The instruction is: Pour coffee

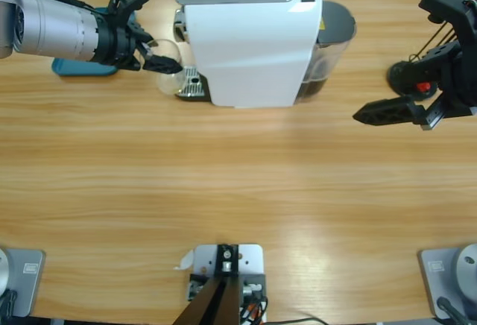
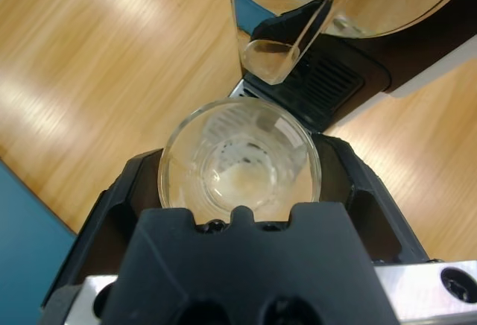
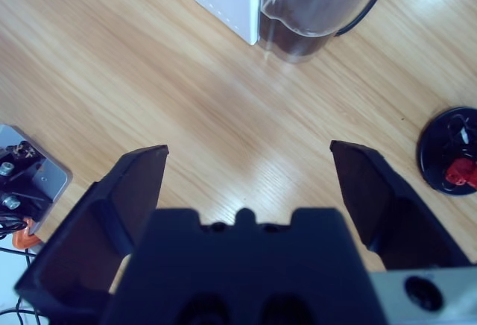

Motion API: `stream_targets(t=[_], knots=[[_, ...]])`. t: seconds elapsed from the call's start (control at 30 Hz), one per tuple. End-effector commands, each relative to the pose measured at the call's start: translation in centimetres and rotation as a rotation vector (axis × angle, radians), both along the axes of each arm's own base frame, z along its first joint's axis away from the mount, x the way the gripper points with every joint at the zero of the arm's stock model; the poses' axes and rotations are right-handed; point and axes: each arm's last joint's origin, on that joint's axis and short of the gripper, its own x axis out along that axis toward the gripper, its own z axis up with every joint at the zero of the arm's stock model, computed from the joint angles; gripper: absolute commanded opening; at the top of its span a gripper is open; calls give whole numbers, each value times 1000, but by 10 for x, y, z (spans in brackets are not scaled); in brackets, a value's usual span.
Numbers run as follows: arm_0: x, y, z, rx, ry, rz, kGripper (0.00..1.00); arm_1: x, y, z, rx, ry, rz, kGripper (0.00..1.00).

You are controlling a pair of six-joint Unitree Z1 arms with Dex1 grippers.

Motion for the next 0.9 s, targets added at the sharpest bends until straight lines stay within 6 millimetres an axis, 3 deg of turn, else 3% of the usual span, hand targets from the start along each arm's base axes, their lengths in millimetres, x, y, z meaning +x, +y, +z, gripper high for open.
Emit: stream_targets(t=[0.03, 0.37, 0.63, 0.9], knots=[[9, -21, -23, 3, 31, -41, 536, 5, 2, -17, -30, 51, 5, 1000], [18, -36, -26, -6, 29, -47, 539, 8, 3, -21, -31, 58, 5, 1000], [18, -36, -27, -27, 57, -10, 991, 9, 4, -22, -29, 62, 8, 1000], [12, -32, -25, -29, 60, -4, 996, 8, 4, -22, -24, 64, 14, 1000]])
